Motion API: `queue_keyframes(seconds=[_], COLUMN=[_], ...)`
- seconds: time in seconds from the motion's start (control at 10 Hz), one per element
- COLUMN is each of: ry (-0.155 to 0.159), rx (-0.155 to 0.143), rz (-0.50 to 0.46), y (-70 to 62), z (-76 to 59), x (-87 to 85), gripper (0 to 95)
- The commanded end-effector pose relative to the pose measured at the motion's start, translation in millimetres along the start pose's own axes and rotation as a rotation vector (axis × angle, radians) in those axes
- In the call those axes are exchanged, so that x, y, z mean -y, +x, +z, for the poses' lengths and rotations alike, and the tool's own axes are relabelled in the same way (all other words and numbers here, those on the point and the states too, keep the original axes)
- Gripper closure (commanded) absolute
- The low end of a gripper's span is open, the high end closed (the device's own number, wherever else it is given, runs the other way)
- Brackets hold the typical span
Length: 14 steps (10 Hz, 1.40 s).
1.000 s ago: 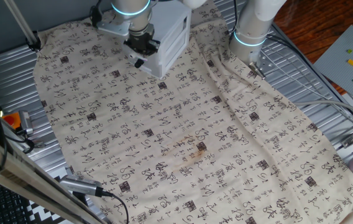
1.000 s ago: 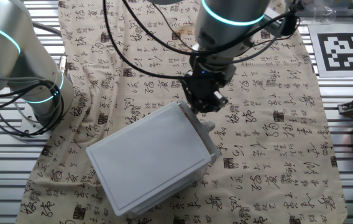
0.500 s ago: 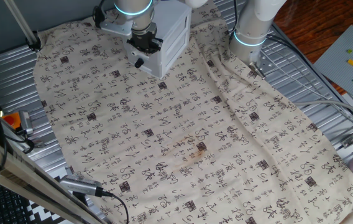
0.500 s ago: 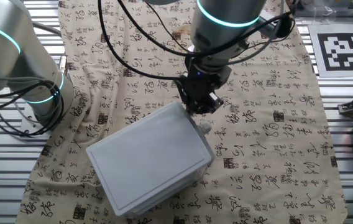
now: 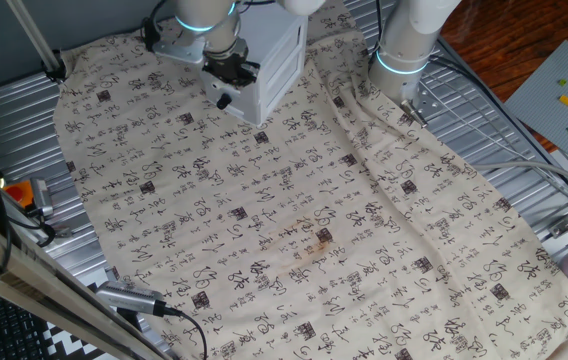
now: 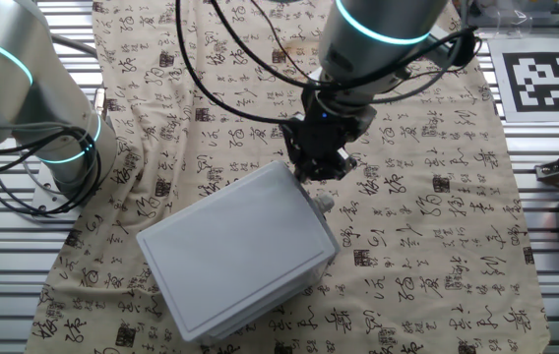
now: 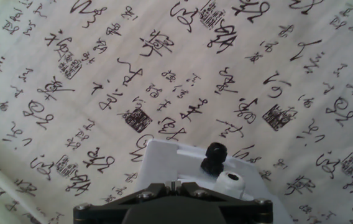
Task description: Put things in the drawer
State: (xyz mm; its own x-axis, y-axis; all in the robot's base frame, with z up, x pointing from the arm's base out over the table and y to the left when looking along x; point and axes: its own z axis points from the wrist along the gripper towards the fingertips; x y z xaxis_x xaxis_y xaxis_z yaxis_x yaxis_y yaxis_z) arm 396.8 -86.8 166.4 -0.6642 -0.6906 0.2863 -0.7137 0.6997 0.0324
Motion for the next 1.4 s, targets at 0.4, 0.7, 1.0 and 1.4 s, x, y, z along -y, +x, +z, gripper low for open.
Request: queue_keyframes(seconds=[0.4, 0.7, 1.0, 1.4], ry=[-0.063, -0.059, -0.053, -0.047], rx=[0.121, 0.160, 0.162, 0.166], rz=[0.135, 0.231, 0.325, 0.323], y=[-50.3, -97.6, -136.6, -140.9], z=[-20.4, -37.5, -45.7, -49.5], x=[-3.7, -29.1, -57.3, -63.8], gripper=[95.0, 95.0, 95.0, 95.0])
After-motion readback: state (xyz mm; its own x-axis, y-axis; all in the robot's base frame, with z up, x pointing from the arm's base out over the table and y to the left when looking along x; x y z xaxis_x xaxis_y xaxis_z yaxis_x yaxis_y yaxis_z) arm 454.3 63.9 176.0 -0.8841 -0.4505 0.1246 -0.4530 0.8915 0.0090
